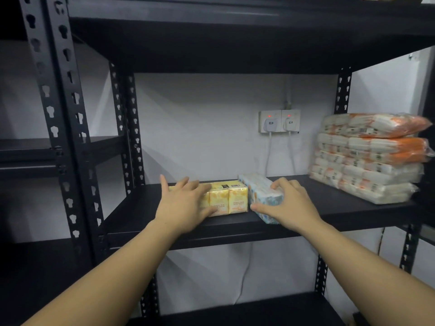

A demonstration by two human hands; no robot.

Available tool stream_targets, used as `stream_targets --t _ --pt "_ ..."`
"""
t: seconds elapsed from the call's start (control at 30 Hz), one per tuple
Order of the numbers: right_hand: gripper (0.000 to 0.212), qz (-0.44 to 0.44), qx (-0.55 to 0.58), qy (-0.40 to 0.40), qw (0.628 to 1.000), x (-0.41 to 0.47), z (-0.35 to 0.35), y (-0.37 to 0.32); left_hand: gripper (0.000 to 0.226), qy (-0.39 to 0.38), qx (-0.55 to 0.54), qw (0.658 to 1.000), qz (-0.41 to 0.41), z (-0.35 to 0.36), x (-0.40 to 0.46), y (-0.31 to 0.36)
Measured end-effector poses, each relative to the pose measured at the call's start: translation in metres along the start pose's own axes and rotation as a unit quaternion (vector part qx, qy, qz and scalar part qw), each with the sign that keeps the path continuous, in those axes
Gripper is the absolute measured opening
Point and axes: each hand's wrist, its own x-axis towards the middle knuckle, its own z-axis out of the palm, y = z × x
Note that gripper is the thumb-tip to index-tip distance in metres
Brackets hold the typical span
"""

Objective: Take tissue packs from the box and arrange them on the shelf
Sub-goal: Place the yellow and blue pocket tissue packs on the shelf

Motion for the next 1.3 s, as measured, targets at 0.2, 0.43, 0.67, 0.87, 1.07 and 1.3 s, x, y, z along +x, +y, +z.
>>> stream_targets --t 0.2,0.43,0.67,0.87,1.07,1.3 --pt "0.051 -0.024 0.035 -0.030 0.999 0.015 -0.024 0.040 0.063 -0.020 -0.014 1.000 -0.006 0.012 0.014 -0.018" --pt "0.063 -0.059 0.058 -0.051 0.995 0.058 -0.062 0.121 0.067 -0.049 -0.041 0.998 -0.018 0.025 0.046 -0.007" --pt "0.061 -0.085 0.075 -0.054 0.992 0.104 -0.061 0.169 0.068 -0.052 -0.042 0.998 0.006 0.034 0.098 0.075" --pt "0.055 -0.110 0.066 -0.038 0.991 0.125 -0.053 0.184 0.048 -0.078 -0.027 0.997 -0.005 0.044 0.129 0.109" --pt "0.048 -0.137 -0.030 -0.014 0.990 0.141 -0.049 0.180 0.039 -0.077 -0.018 0.997 -0.019 0.046 0.152 0.122" --pt "0.066 -0.252 -0.161 -0.059 0.952 0.157 -0.029 0.131 0.040 -0.112 -0.012 0.993 -0.037 0.046 0.173 0.124"
